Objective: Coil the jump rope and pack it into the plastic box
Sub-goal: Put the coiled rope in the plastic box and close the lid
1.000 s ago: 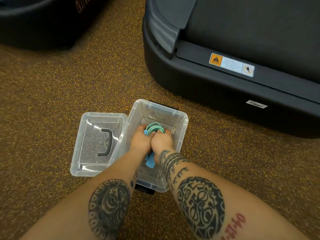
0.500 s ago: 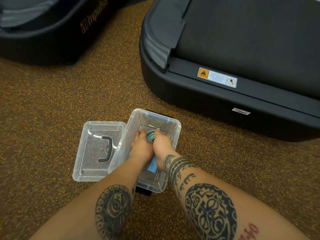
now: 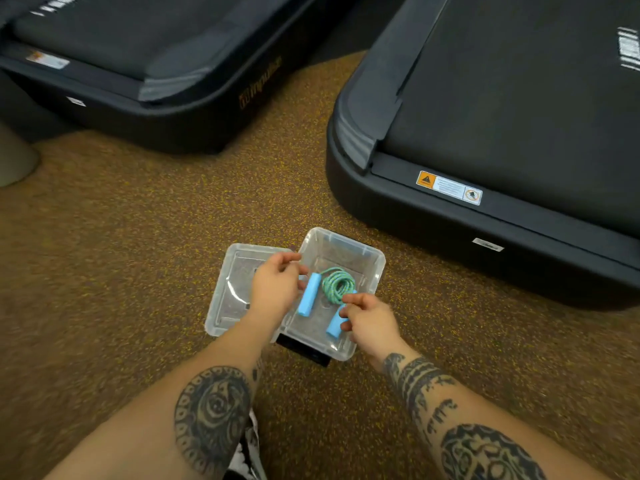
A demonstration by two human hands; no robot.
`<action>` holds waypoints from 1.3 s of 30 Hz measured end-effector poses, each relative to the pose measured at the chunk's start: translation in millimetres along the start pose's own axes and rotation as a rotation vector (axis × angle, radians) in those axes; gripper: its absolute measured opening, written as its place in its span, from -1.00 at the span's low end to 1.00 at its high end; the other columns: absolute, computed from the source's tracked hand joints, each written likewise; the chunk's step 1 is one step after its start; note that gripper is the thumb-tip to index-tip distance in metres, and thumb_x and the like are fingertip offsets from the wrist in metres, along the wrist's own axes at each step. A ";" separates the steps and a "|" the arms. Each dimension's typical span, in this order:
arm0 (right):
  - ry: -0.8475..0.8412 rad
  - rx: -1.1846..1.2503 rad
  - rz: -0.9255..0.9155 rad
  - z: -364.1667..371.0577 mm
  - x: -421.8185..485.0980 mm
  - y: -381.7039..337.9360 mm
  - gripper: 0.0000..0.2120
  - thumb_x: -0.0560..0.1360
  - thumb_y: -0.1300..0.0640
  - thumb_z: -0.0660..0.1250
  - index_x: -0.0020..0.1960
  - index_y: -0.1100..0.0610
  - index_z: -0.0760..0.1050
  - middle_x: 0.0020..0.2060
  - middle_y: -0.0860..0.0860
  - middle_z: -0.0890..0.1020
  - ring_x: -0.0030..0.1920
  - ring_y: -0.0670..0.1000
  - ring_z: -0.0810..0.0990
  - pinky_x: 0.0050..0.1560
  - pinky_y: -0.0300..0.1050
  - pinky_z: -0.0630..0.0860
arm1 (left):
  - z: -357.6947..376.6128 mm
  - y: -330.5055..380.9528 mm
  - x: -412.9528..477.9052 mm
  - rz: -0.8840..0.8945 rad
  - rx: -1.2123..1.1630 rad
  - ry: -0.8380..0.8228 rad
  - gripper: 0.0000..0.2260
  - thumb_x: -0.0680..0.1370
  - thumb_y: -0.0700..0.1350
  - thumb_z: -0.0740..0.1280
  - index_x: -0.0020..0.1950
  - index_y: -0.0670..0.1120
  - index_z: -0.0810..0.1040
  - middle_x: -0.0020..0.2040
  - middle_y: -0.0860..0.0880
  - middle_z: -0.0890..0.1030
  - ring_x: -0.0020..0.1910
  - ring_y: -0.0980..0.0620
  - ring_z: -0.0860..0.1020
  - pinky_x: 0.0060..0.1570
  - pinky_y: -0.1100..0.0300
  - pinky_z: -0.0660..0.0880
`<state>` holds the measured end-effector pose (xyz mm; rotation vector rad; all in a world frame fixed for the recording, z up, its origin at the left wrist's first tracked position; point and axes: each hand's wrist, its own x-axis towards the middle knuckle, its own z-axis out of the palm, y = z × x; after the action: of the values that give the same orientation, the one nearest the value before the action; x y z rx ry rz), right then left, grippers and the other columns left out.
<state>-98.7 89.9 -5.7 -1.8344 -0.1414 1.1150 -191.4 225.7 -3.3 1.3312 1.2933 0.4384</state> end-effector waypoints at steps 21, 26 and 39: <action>-0.198 -0.181 -0.200 79.0 28.2 43.7 -0.77 0.44 0.23 0.48 -0.05 -0.04 0.52 -0.17 -0.04 0.63 -0.27 -0.25 0.57 -0.16 -0.44 0.49 | -96.1 -124.2 70.0 -0.521 0.614 0.295 -0.14 0.35 0.25 0.50 0.48 -0.15 0.27 0.46 -0.21 0.28 0.43 -0.28 0.24 0.32 -0.22 0.30; -0.186 -0.159 -0.197 79.6 31.6 46.7 -0.77 0.45 0.24 0.47 -0.06 -0.05 0.52 -0.15 -0.05 0.63 -0.18 -0.15 0.59 -0.09 -0.37 0.54 | -95.0 -140.9 74.3 -0.480 0.614 0.328 -0.20 0.35 0.22 0.53 0.43 -0.14 0.35 0.43 -0.18 0.31 0.42 -0.24 0.26 0.29 -0.28 0.33; -0.112 -0.346 -0.224 85.0 28.9 61.0 -0.89 0.43 0.06 0.45 -0.10 -0.13 0.57 -0.15 -0.12 0.69 -0.09 -0.15 0.65 0.09 -0.17 0.58 | -103.6 -136.5 75.8 -0.466 0.096 0.397 -0.48 0.41 -0.02 0.50 0.28 -0.09 0.37 0.18 -0.15 0.53 0.01 -0.15 0.52 0.12 -0.06 0.50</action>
<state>-166.0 127.9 -81.9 -1.9969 -0.6237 1.0828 -312.0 298.2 -127.0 1.0000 1.9181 0.3226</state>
